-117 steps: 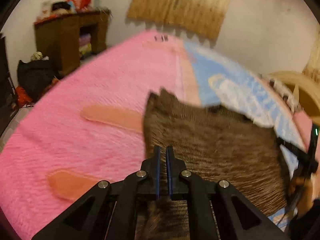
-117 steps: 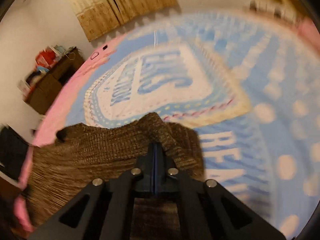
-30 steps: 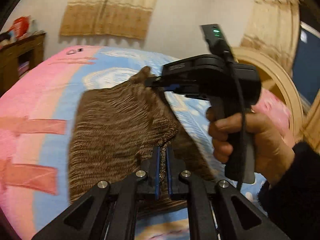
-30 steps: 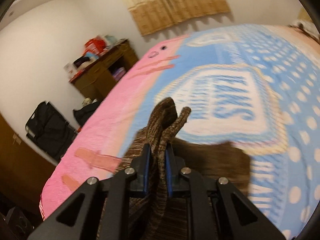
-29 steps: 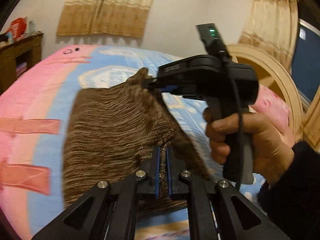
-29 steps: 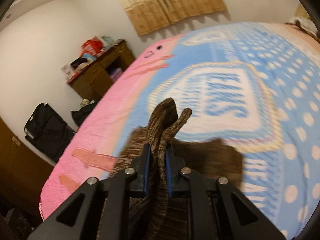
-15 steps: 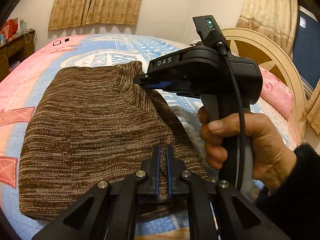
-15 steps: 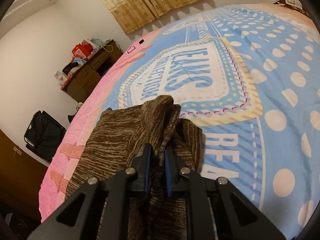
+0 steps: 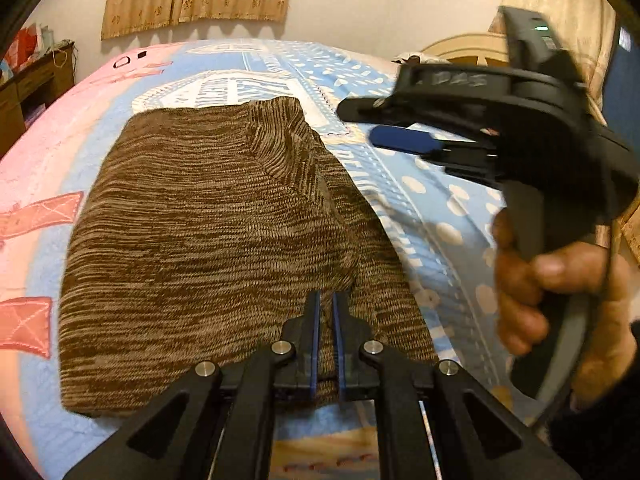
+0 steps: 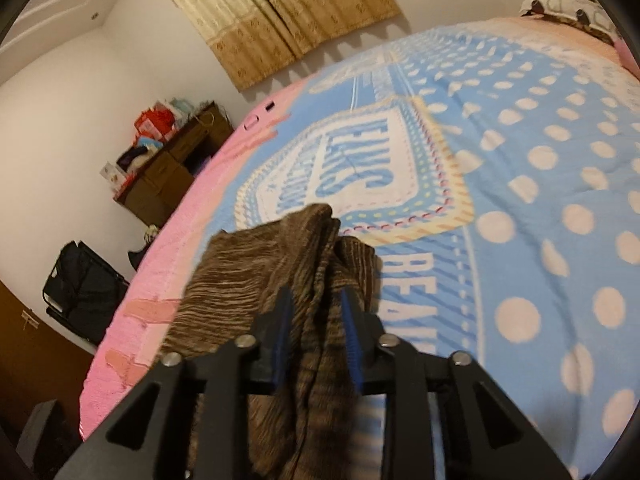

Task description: Fold small clothes

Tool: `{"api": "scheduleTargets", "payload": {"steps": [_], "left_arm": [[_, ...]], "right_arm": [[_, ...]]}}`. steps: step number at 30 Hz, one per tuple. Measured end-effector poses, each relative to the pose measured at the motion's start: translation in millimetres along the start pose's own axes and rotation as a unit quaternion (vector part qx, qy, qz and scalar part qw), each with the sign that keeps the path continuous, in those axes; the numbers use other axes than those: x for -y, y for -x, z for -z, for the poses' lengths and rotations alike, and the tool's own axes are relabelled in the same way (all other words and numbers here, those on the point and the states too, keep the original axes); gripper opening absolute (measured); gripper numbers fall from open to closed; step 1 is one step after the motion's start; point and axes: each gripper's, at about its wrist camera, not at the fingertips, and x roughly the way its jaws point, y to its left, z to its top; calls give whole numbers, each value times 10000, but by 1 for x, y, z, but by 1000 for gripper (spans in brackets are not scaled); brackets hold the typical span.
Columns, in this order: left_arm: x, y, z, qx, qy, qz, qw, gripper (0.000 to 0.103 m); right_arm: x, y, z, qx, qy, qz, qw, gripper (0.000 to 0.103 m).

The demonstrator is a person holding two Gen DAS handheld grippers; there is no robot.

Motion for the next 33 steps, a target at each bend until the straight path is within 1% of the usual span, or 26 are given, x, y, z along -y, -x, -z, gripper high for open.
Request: {"api": "scheduleTargets", "payload": {"steps": [1,2,5,9,11,13,16,18,20,22,24,26,28,30,31,32,33], "left_arm": [[2,2,1,-9,-40,-19,10000,6],[4,4,2,-9,-90,-33,10000,6],[8,10,5,-47,-136,-62,9999,6],[8,17,7,-89,-155,-49,9998,6],[8,24,9,-81,-275,-104,9995,6],[6,34,15,-30,-384,-78,9992,6],[-9,49,23,167,-400,-120,9990,6],[-24,59,28,280,-284,-135,9991,6],[-37,66,31,406,-78,-173,9990,6],[-48,69,31,472,134,-244,9985,6],[-62,69,29,460,435,-326,9975,6],[-72,71,28,466,683,-284,9962,6],[-76,74,29,514,770,-296,9953,6],[-80,76,28,555,781,-363,9947,6],[-81,77,28,565,785,-379,9946,6],[-83,78,29,579,799,-393,9943,6],[-85,80,30,592,823,-402,9940,6]], "right_arm": [[-1,7,2,59,-14,10,10000,44],[-4,14,4,115,-23,9,9999,46],[-11,30,14,174,-1,-4,9998,46],[-18,41,27,204,10,33,9998,46],[-17,45,33,216,-54,17,9998,46],[-15,51,41,232,-127,16,9996,46],[-13,59,54,236,-130,80,9996,46],[-12,63,63,259,-114,169,9995,51],[-10,64,69,261,-198,132,9994,58],[-12,59,74,210,-281,-45,9994,59],[-18,47,77,84,-193,-88,9997,59],[-26,37,79,59,-65,20,10000,59],[-37,26,80,67,131,89,9999,59],[-48,10,82,-93,324,171,9993,59],[-51,3,84,-206,403,281,9986,58],[-56,-6,86,-312,512,545,9967,57],[-60,-9,88,-303,584,672,9956,57]]}}
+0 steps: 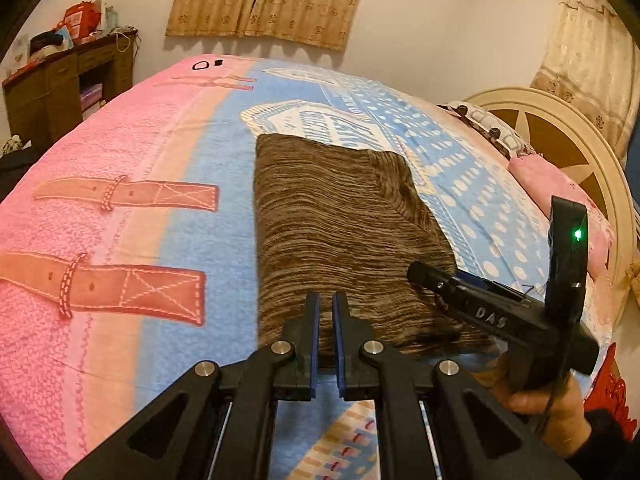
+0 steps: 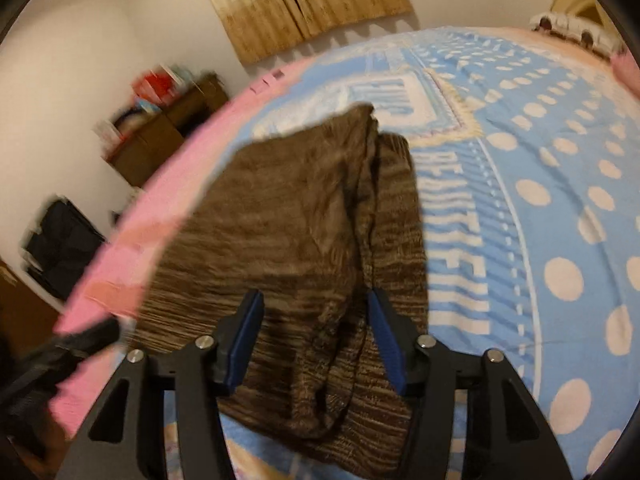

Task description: Fold small clothes

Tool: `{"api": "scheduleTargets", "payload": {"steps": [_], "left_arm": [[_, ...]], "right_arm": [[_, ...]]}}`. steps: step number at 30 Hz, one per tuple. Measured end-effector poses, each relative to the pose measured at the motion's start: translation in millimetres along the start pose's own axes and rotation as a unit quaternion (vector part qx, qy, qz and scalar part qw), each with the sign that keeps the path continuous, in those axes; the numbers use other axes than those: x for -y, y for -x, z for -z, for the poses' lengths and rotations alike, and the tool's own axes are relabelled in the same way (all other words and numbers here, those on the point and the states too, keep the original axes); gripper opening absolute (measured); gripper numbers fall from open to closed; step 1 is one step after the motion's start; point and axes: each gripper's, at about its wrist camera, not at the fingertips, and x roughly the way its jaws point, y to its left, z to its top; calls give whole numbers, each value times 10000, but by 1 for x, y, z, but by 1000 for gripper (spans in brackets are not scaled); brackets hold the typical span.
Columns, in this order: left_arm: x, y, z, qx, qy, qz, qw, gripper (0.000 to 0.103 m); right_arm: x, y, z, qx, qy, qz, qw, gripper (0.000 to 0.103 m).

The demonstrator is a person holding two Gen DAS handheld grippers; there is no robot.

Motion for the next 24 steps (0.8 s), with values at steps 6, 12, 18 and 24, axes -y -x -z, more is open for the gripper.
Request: {"api": "scheduleTargets", "payload": {"steps": [6,12,18,24], "left_arm": [[-13,-2,-1,-101,256,41,9996,6],[-21,5,-5,40,313,-17,9995,6],[-27,4,-12,73,302,-164,9994,6],[-20,-7,-16,-16,115,-187,9998,6]], "right_arm": [[-7,-9,5,247,-292,276,9989,56],[-6,-3,-4,121,-117,-6,9999,12],[-3,31,-12,309,132,-78,9994,11],[27,13,15,45,-152,-9,9999,11]]}}
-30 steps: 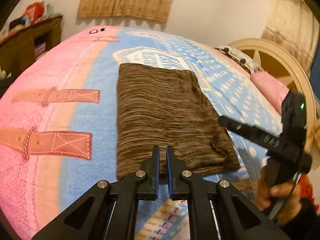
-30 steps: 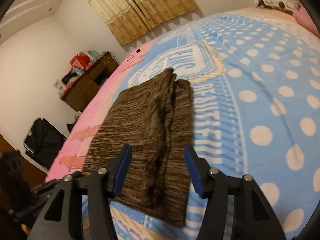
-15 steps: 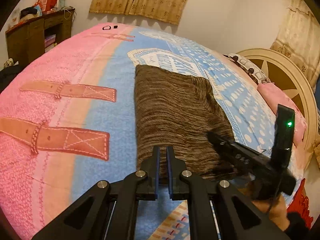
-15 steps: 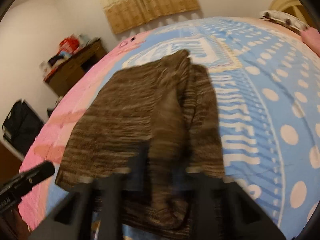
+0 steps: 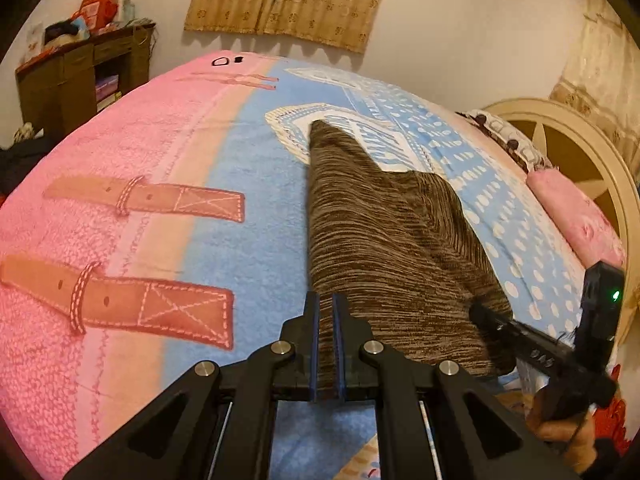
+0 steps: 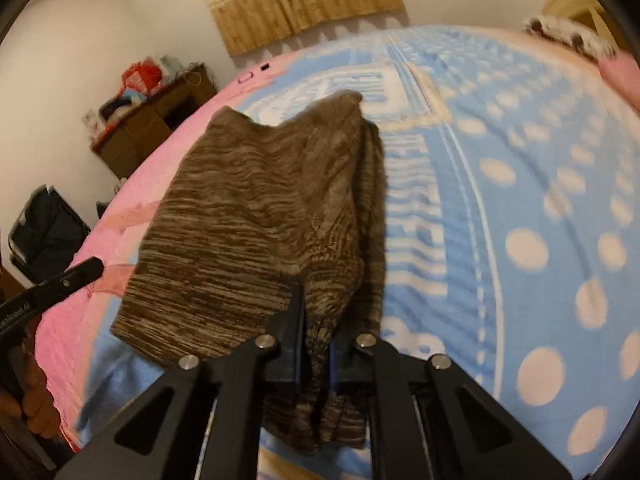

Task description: Fold small clothes

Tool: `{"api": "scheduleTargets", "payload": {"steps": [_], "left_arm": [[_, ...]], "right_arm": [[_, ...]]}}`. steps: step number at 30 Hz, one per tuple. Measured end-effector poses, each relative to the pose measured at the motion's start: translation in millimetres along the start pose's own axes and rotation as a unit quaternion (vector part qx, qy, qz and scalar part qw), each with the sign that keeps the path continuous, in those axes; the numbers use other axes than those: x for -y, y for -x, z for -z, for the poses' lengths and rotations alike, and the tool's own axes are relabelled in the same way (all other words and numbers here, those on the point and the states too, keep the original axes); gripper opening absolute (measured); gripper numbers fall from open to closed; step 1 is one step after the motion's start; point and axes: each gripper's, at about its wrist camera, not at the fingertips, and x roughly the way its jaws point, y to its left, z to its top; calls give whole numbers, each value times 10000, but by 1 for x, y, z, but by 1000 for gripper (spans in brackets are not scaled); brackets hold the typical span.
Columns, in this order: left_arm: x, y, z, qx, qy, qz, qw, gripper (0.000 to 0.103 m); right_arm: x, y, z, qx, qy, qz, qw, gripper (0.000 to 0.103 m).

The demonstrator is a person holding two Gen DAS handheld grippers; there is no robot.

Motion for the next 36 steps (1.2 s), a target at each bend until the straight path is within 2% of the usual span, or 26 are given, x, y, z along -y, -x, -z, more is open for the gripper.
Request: {"api": "scheduleTargets", "payload": {"steps": [3,4,6,8,10,12,14,16,18,19,20,21,23,25,28,30,31,32,33,34,35,36], "left_arm": [[5,1,-5,105,-215,-21,9997,6],[6,0,-7,138,-235,-20,9996,6],[9,-5,-17,207,-260,-24,9994,6],[17,-14,-28,223,-286,-21,9993,6],[25,-26,-37,239,-331,-31,9992,6],[33,-47,-45,95,-257,-152,9995,6],[33,-69,-47,-139,-129,-156,9997,6],[27,-88,-42,-253,-27,-373,9990,6],[17,-91,-36,74,65,-254,9996,6],[15,-90,-33,173,58,-226,9996,6],[14,-90,-31,245,-4,-156,9996,6],[13,-91,-31,267,-5,-119,9996,6],[12,-93,-34,224,87,-102,9997,6],[14,-92,-36,197,33,-168,9997,6],[23,-87,-35,120,-315,-365,9988,6],[28,-84,-31,98,-449,-487,9978,7],[27,-85,-30,107,-459,-514,9976,8],[27,-84,-29,132,-482,-559,9972,8],[29,-84,-28,158,-513,-605,9967,9],[30,-82,-26,159,-514,-611,9967,14],[30,-81,-27,121,-457,-508,9976,21],[30,-78,-26,70,-399,-330,9986,46]], "right_arm": [[6,11,-5,45,-217,-148,9996,20],[5,18,-7,165,-197,-53,9997,25],[0,37,-17,636,21,173,9978,26],[-9,44,-33,882,282,263,9954,29],[-15,35,-53,853,468,275,9949,34],[-27,17,-79,819,763,183,9935,34],[-36,-13,-95,434,1027,19,9938,28],[-36,-46,-110,205,1200,201,9924,26],[-26,-80,-120,-14,1235,513,9910,23],[-18,-91,-121,-72,1175,644,9910,7],[-7,-97,-122,-35,1087,767,9911,0],[7,-94,-123,217,916,766,9926,0],[24,-93,-128,253,385,614,9970,0],[31,-91,-129,240,240,605,9976,0],[28,-77,-126,296,248,659,9971,0],[21,-57,-118,511,286,851,9947,11],[18,-46,-112,628,291,850,9940,24],[13,-30,-102,773,281,834,9931,31],[10,-18,-95,897,260,813,9923,44],[6,-7,-87,981,259,785,9917,54],[0,3,-79,1055,276,758,9911,55],[-4,11,-71,1086,320,698,9911,55]]}}
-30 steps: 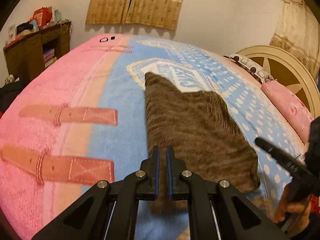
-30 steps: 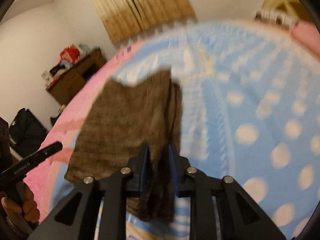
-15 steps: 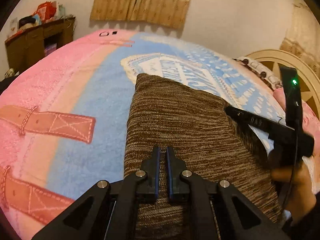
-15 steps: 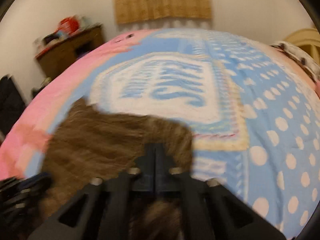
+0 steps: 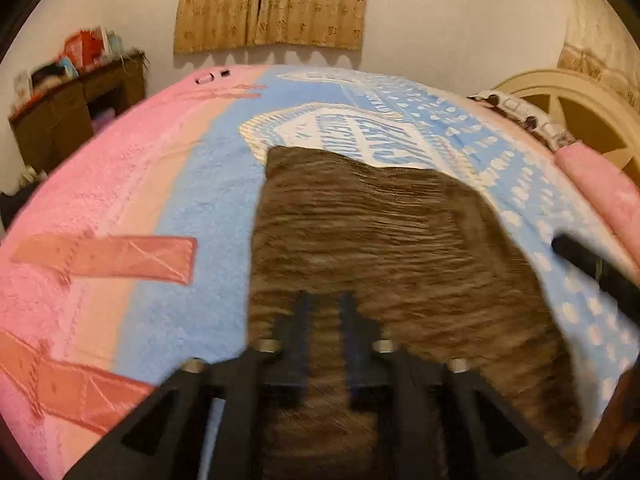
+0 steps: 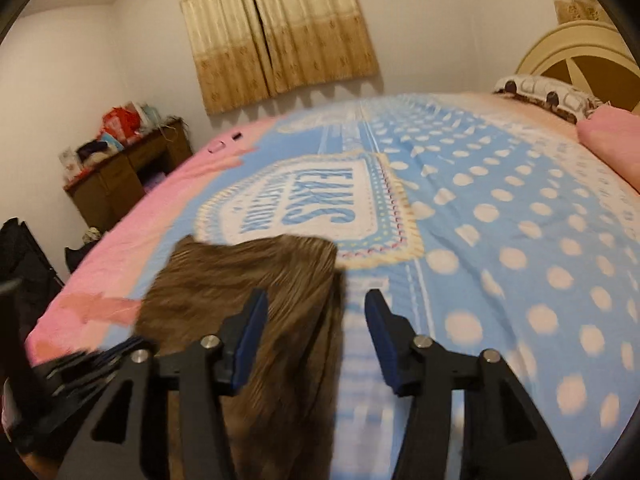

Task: Fold small clothes
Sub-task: 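Open both grippers and withdraw from the folded sweater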

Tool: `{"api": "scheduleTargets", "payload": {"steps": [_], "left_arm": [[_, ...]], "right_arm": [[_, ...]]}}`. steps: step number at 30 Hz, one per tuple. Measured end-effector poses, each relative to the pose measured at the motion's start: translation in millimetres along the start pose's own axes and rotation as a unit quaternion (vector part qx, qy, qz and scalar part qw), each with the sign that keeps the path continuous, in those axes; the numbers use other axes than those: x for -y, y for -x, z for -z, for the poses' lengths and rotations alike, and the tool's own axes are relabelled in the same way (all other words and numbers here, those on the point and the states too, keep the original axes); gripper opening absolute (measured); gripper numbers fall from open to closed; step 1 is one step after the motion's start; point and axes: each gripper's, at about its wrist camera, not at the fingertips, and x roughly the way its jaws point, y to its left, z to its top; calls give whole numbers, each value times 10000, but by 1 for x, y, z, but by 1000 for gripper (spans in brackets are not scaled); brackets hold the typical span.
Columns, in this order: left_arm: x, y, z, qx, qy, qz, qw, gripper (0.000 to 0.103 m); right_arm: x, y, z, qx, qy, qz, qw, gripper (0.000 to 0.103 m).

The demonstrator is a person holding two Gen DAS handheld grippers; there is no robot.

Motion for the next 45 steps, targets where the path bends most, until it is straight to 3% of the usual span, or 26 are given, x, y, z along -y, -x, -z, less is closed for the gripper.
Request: {"api": "scheduleTargets", "payload": {"steps": [1,2,3,7,10,13,17,22,30,33,37,39,41,45], "left_arm": [[2,3,0,-45,20,196,9998,75],[7,9,1,-133,-40,301,9995,85],[13,14,3,-177,-119,274,9994,88],[27,35,17,-241,-552,11,9982,88],[23,41,24,-398,-569,-264,9972,88],[17,44,31,-544,-474,-285,9970,88],[14,51,38,-608,-384,-118,9973,88],[18,58,49,-732,-342,329,9962,88],[28,60,52,-697,-593,241,9955,88],[33,59,52,-646,-778,271,9945,88],[45,55,57,-732,-915,608,9913,88],[51,55,59,-761,-954,803,9893,88],[54,56,59,-710,-990,904,9884,88],[48,61,53,-485,-871,960,9904,88]], "right_arm": [[-5,8,7,-1,59,-63,10000,55],[-9,13,13,-17,118,-87,9999,55],[-13,14,20,-107,197,-82,9997,55],[-16,3,40,-508,260,149,9983,55],[-6,4,59,-844,5,292,9960,55],[1,18,72,-836,-271,208,9959,55],[1,40,85,-851,-456,211,9951,55],[-5,70,91,-570,-436,297,9970,55],[-9,78,90,-431,-213,458,9978,57],[-7,80,90,-381,-139,462,9981,66],[9,78,92,-428,-600,294,9968,66],[17,78,94,-419,-750,327,9958,64],[19,76,95,-464,-731,355,9956,52],[20,77,94,-479,-700,289,9960,52]]}}
